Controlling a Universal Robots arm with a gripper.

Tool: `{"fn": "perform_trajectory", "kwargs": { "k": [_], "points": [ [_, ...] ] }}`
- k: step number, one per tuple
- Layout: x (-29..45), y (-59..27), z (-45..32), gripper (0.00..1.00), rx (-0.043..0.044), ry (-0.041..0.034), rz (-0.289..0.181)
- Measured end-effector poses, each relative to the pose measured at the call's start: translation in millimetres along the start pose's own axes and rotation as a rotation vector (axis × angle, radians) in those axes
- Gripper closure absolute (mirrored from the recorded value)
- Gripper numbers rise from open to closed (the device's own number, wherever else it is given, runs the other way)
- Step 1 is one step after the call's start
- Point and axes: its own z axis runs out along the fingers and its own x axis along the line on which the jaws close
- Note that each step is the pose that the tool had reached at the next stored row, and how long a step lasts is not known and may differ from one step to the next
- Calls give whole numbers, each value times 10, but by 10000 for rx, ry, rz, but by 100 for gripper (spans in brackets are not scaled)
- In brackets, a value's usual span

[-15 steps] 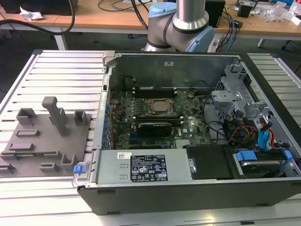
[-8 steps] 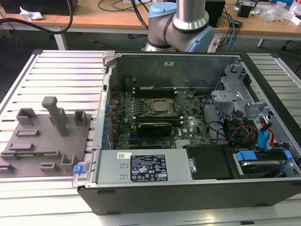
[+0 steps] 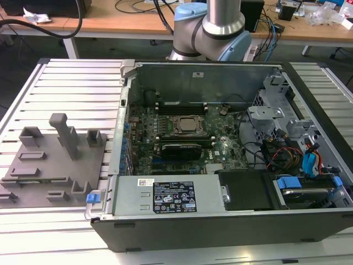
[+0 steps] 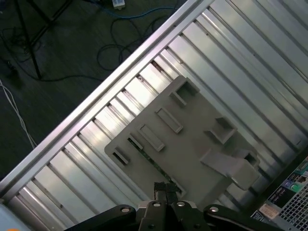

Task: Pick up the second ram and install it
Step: 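Pick up the second ram and move it above second insertion slot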

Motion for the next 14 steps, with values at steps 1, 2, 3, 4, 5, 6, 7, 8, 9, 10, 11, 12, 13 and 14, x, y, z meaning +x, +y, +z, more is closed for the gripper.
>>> {"fn": "perform_trajectory", "kwargs": {
  "k": [1,2,3,4,5,6,7,8,9,10,11,12,13,14],
  "points": [
    [0,0,0,89,-2,5,-94],
    [0,0,0,89,-7,13,-282],
    [0,0,0,89,-9,18,-401],
    [0,0,0,89,-12,22,-511],
    [0,0,0,89,-14,26,-597],
    [0,0,0,89,-15,29,-658],
    [0,0,0,89,-17,32,-720],
    [0,0,0,89,-20,38,-848],
    [0,0,0,89,-23,43,-972],
    [0,0,0,89,-26,48,-1095],
    [0,0,0,89,-28,51,-1155],
    [0,0,0,89,-28,53,-1205],
    [0,0,0,89,-31,58,-1321],
    [0,0,0,89,-34,63,-1441]
  ]
}}
